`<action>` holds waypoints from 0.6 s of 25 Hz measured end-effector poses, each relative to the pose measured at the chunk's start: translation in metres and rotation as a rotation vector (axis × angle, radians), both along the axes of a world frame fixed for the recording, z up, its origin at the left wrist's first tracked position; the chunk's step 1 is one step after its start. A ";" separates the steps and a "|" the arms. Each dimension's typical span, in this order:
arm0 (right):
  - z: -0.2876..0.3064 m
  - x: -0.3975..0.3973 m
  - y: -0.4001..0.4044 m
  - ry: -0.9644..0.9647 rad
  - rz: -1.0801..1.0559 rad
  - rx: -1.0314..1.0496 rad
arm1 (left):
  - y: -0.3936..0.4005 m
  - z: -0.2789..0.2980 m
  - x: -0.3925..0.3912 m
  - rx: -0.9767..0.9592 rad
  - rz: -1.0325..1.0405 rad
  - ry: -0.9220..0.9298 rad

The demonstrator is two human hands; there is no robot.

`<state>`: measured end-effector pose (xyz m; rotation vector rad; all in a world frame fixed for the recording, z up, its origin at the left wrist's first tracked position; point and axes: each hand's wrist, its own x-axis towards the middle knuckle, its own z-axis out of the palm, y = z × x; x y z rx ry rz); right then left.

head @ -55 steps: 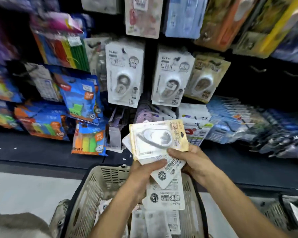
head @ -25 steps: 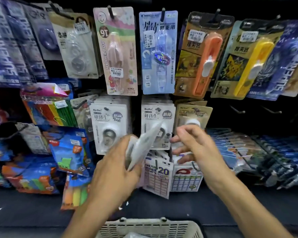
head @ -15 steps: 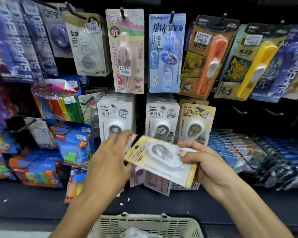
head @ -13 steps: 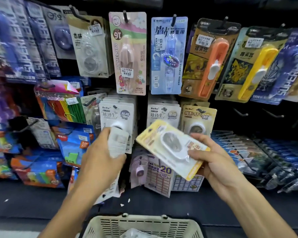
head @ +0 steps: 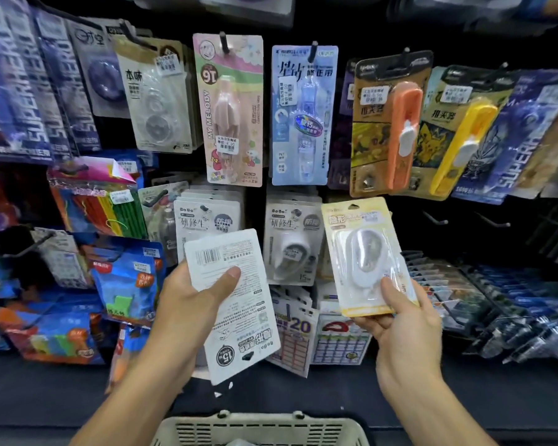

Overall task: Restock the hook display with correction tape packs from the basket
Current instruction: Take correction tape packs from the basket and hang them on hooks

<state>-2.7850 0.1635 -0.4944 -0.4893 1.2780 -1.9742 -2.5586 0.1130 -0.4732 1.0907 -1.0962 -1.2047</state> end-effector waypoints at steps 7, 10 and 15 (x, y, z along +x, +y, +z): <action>-0.007 -0.015 0.007 0.174 -0.118 0.142 | 0.001 0.003 -0.013 -0.131 -0.006 0.128; -0.009 -0.014 0.009 0.120 -0.100 0.149 | 0.002 0.004 -0.018 -0.158 -0.048 0.186; -0.011 -0.019 0.014 0.311 -0.145 0.113 | -0.001 0.003 -0.020 -0.178 -0.027 0.203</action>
